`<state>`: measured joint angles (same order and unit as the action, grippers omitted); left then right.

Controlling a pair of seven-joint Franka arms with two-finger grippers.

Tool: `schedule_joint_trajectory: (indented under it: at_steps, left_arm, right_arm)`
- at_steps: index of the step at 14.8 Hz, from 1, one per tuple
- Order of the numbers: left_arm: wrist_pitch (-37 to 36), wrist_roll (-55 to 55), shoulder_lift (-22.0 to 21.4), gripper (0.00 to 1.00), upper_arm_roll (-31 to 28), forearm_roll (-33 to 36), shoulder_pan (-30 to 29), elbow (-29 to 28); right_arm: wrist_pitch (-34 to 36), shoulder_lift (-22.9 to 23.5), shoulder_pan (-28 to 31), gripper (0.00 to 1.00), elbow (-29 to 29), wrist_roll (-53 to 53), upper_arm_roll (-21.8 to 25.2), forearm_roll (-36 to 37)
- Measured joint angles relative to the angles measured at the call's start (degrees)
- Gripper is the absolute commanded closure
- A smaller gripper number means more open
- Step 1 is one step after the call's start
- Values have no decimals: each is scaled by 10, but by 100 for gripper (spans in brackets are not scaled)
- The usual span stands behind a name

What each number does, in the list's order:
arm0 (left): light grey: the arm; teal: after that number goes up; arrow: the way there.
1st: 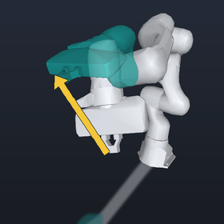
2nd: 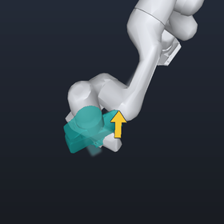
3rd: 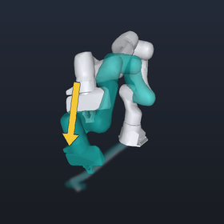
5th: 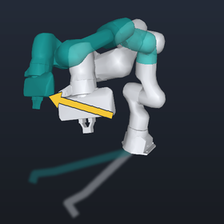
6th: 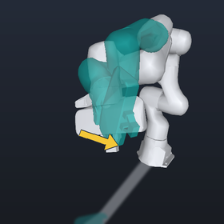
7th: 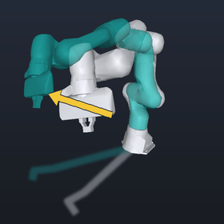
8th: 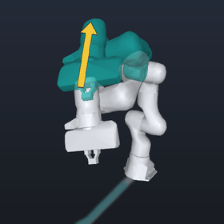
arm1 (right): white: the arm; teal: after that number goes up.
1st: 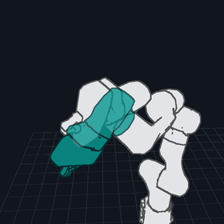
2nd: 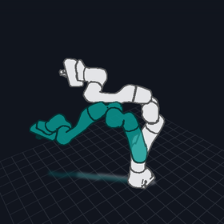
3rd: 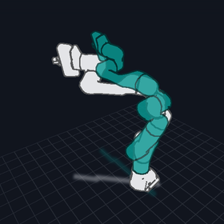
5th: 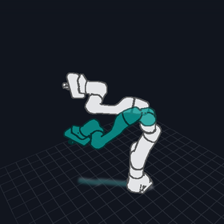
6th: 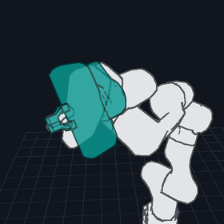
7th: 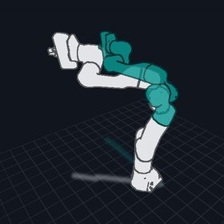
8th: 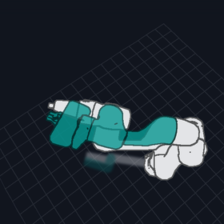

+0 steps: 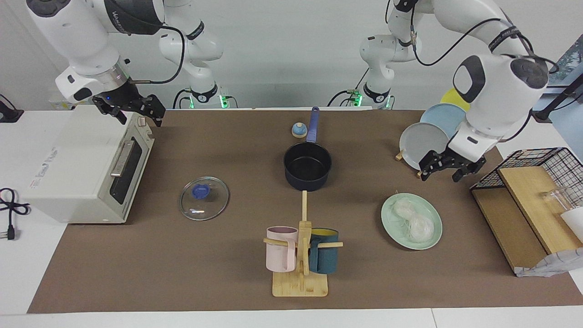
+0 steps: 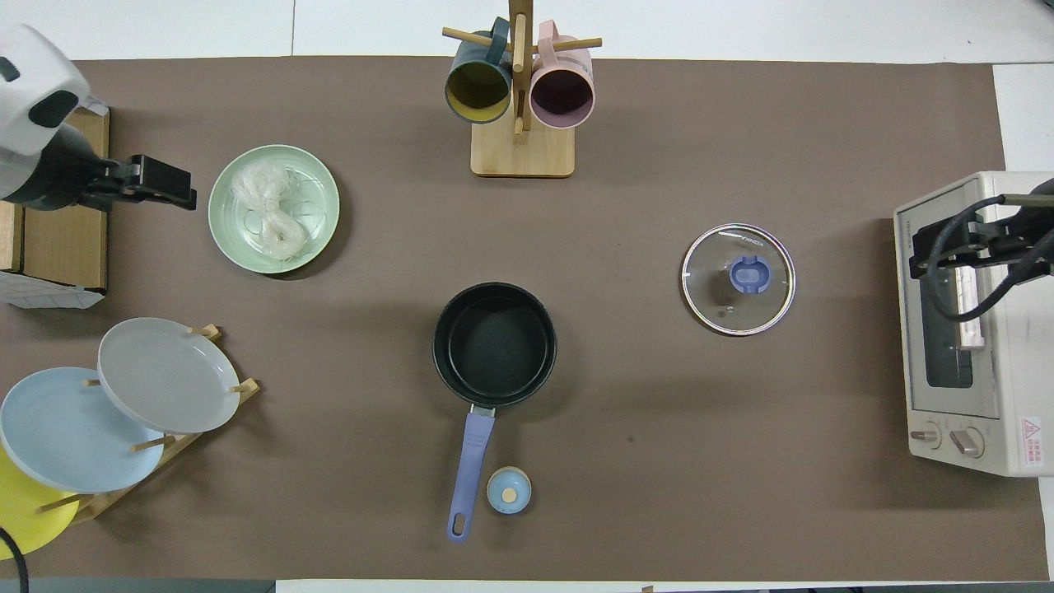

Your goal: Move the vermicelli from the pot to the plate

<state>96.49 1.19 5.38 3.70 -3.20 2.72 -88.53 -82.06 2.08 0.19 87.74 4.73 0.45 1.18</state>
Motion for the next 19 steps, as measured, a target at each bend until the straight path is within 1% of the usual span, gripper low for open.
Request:
schedule_joint_trajectory:
  at_steps: [2, 5, 8, 13, 19]
  left_arm:
    - [-43, 10, -32, 0, 0, 1, 0, -7]
    - [-57, 25, -55, 0, 1, 3, 0, -39]
    - [-64, 26, -59, 0, 3, 20, 8, -58]
    - [-104, 33, -67, 0, 3, 33, 22, -32]
    - [-99, 33, -68, 0, 0, 30, 21, -28]
  right_arm:
    - [0, 0, 0, 0, 0, 0, -2, 0]
    - [0, 0, -1, 0, -1, 0, -3, 0]
    - [-1, 0, -1, 0, -2, 0, -4, 0]
    - [-1, 0, -1, 0, -3, 0, -5, 0]
    - [-1, 0, -1, 0, -3, 0, -5, 0]
